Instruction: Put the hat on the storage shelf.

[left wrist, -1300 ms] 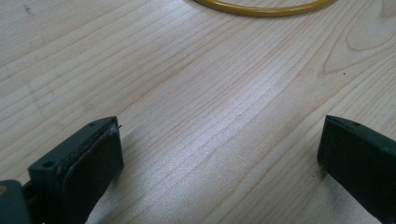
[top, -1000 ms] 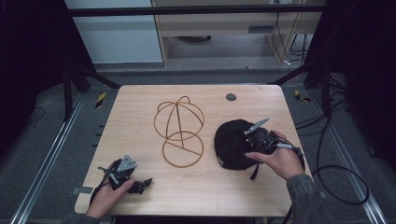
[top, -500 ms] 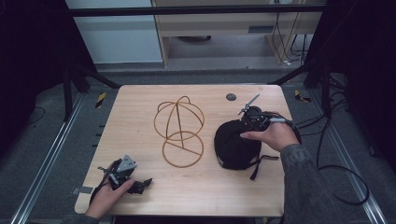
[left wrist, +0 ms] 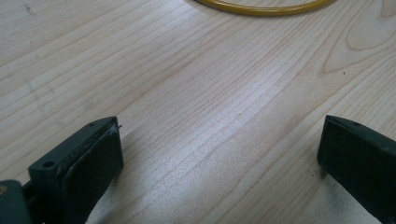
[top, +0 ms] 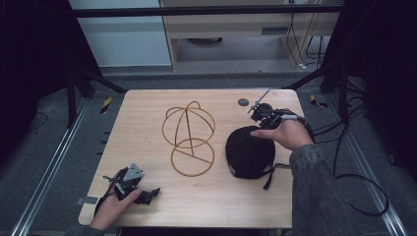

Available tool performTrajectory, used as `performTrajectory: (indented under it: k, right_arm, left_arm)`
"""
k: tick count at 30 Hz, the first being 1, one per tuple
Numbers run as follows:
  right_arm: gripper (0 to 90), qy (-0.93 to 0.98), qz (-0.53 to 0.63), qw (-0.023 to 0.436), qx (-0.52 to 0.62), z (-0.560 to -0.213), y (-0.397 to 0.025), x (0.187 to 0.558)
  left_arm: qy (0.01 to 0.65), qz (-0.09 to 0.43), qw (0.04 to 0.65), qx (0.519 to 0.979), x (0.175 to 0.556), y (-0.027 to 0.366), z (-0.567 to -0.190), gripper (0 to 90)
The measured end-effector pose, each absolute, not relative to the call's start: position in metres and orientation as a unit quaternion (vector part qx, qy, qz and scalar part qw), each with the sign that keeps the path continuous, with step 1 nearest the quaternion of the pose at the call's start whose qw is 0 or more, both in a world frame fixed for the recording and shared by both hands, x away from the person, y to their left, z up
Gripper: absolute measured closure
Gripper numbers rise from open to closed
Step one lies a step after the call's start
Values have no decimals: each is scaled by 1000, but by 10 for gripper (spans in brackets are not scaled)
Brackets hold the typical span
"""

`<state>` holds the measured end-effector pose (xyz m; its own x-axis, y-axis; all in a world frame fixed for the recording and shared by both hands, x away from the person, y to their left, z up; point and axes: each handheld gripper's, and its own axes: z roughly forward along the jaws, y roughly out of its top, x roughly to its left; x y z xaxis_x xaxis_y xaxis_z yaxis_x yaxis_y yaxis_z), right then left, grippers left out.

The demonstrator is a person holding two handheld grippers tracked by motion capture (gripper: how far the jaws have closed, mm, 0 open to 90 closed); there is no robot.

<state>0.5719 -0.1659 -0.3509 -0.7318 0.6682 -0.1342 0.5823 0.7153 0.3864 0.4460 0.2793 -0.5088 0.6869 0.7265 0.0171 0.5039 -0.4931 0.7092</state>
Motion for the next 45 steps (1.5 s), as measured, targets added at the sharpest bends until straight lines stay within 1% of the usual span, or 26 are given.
performTrajectory:
  k: [8, 19, 23, 30, 39, 44, 45]
  right_arm:
    - [445, 918, 169, 114, 340, -358, -159, 578]
    - [454, 920, 169, 109, 336, -362, -152, 580]
    - [510, 924, 162, 105, 331, -365, -148, 581]
    - [490, 925, 146, 105, 336, -369, -148, 583]
    - [490, 926, 137, 99, 336, -371, -150, 585]
    - [528, 929, 133, 96, 333, -372, -149, 585]
    - [562, 929, 133, 94, 331, -373, -148, 586]
  left_arm:
    - [361, 159, 350, 850, 446, 279, -509, 0]
    - [361, 159, 350, 850, 446, 279, -509, 0]
    - [361, 159, 350, 850, 446, 279, -509, 0]
    - [361, 159, 350, 850, 446, 279, -509, 0]
    - [361, 159, 350, 850, 446, 279, -509, 0]
    - [361, 159, 350, 850, 446, 279, -509, 0]
    - [362, 159, 350, 849, 446, 279, -509, 0]
